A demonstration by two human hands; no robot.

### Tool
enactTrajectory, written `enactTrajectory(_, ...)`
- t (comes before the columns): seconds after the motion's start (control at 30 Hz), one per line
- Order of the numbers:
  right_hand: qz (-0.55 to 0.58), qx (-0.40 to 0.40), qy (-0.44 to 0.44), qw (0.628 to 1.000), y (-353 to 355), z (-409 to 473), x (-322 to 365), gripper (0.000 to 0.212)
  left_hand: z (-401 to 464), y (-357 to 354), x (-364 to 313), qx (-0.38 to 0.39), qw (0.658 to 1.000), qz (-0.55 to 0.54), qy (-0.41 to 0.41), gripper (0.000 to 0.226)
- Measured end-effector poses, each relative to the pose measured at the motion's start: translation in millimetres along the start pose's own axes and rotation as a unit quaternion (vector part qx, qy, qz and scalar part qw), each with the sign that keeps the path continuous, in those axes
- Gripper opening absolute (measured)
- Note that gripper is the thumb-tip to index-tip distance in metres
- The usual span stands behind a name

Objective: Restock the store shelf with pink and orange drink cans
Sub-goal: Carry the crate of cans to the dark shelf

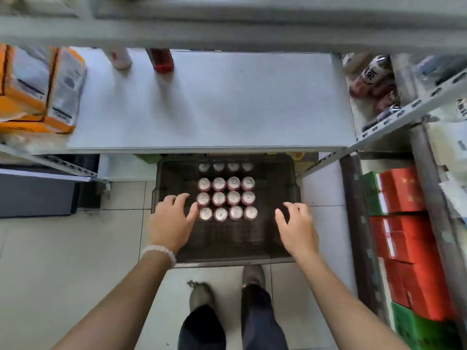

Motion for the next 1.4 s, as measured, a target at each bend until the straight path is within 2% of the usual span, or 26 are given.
enactTrajectory(0.1,-0.015,-0.01,-0.033,0.999,-32,52,-35,0.047,39,-49,24,-0.021,0.998,0.009,0.061,0.044)
enactTrajectory(0.2,-0.061,-0.009,-0.04,0.997,-64,93,-61,0.053,66,-91,52,-0.036,0.992,0.044,0.112,0.047)
enactTrajectory(0.3,-0.075,-0.022,-0.041,0.996,-92,133,-84,0.06,89,-134,81,-0.043,0.981,0.035,0.186,0.055)
enactTrajectory(0.37,-0.075,-0.041,-0.035,0.996,-89,137,-82,0.066,88,-132,98,-0.058,0.973,0.024,0.223,0.062)
enactTrajectory(0.47,-0.056,-0.051,-0.069,0.995,-110,163,-108,0.072,105,-167,112,-0.056,0.967,0.019,0.249,0.069)
enactTrajectory(0.63,-0.027,-0.093,-0.073,0.993,-111,174,-118,0.075,112,-173,129,-0.116,0.945,0.001,0.307,0.073)
enactTrajectory(0.83,0.009,-0.126,-0.105,0.986,-108,180,-126,0.057,130,-172,155,-0.085,0.951,-0.05,0.293,0.062)
enactTrajectory(1.03,0.064,-0.133,-0.118,0.982,-95,163,-129,0.053,115,-159,163,-0.082,0.953,-0.106,0.274,0.052)
enactTrajectory(1.23,0.045,-0.148,-0.102,0.983,-55,116,-101,0.05,59,-110,176,-0.133,0.945,-0.146,0.262,0.051)
enactTrajectory(1.4,0.026,-0.146,-0.08,0.986,-8,52,-56,0.05,-2,-34,189,-0.133,0.943,-0.172,0.252,0.053)
Point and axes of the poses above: each hand's wrist, its own z-axis towards the middle knuckle, its own y-axis out of the back of the hand, x = y × z, the point moved 8 cm from there along z, towards the middle knuckle, and after that the axes turned 5 degrees about z, right-handed, at the moved point
